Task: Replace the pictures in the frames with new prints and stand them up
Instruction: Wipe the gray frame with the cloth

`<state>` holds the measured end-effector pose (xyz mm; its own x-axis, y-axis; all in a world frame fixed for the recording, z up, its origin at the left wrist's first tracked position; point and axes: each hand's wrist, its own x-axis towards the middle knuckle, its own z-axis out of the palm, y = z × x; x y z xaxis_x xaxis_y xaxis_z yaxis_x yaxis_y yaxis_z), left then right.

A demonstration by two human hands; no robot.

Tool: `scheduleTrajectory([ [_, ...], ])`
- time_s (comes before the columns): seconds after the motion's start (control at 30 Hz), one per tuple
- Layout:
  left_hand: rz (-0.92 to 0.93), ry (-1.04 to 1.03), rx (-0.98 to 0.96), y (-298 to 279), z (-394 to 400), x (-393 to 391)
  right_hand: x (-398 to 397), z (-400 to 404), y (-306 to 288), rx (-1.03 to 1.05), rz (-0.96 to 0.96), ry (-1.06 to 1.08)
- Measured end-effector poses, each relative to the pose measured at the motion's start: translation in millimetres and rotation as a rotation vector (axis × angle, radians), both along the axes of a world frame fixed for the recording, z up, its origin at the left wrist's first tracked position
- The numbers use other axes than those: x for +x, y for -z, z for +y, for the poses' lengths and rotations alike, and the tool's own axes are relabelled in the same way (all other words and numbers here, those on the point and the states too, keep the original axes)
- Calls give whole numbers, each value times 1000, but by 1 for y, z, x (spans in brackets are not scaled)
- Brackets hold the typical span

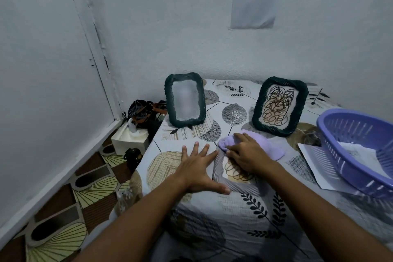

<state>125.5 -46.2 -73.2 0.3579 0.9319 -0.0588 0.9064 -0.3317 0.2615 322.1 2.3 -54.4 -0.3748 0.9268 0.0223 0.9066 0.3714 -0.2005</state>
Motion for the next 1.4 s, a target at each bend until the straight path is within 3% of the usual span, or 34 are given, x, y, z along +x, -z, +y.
scheduleTrajectory([
  [0.3, -29, -7, 11, 1, 1, 0, 7, -37, -6, -3, 40, -53],
  [0.63, -28, 0, 23, 6, 3, -2, -3, 4, -4, 61, -12, 90],
  [1.2, -84, -23, 39, 3, 2, -1, -3, -54, -3, 57, 23, -103],
  [1.4, -69, -18, 47, 4, 2, -1, 3, -43, -4, 27, -58, -48],
])
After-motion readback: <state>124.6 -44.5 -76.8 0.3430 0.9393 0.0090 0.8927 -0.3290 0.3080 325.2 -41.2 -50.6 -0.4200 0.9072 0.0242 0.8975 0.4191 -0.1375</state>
